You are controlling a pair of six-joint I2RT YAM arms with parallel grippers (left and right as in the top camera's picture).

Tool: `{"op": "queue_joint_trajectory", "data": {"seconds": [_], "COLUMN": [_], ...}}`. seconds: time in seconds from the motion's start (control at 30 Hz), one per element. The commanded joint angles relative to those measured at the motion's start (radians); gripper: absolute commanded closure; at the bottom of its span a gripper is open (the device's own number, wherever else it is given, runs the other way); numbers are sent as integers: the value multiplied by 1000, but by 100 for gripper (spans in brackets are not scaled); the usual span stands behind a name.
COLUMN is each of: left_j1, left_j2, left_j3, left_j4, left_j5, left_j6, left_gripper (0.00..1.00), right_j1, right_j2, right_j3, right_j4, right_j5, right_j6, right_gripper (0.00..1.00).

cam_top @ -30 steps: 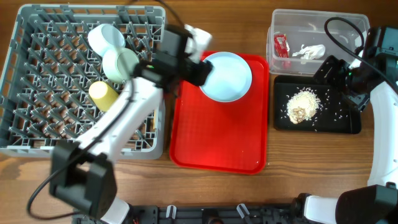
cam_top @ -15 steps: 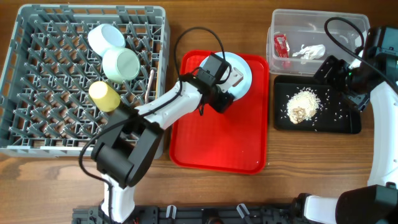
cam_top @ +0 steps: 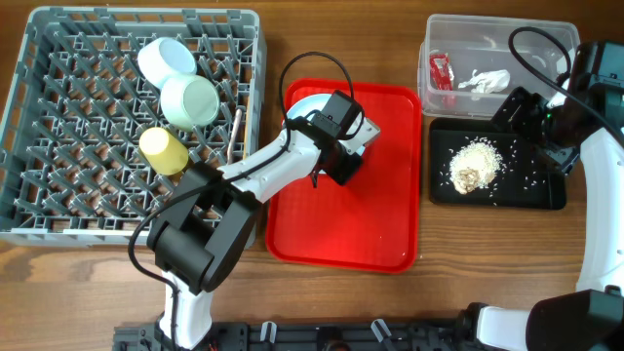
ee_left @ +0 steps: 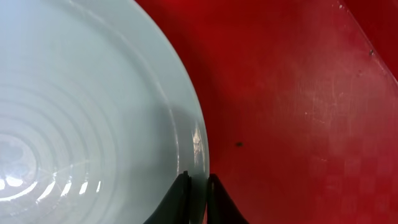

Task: Sort waste into correct bins and load items into the dishwasher rack
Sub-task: 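Grasp the white plate rim on the red tray with the left gripper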

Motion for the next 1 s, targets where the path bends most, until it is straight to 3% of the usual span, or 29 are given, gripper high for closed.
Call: {"op": "queue_joint_trajectory", "data": {"seconds": [0.0,0.43,0.97], "left_j1": [-3,-4,-55], "left_j2": [11,-81,-28], "left_j3": [2,50,-9], "left_j4": [8,14,-21], "left_j5": [-3,-2,-4], "left_j6": [1,-56,-81], "left_gripper": [96,96,96], "right_j1": [-1,-1,-1], "right_j2": [0,0,0], "right_j3": [5,5,5], "right_j4": [-1,0,0], "right_j5": [-12,-12,-12], "right_j6": [-14,-14,-13], "right_gripper": [0,0,0]}}
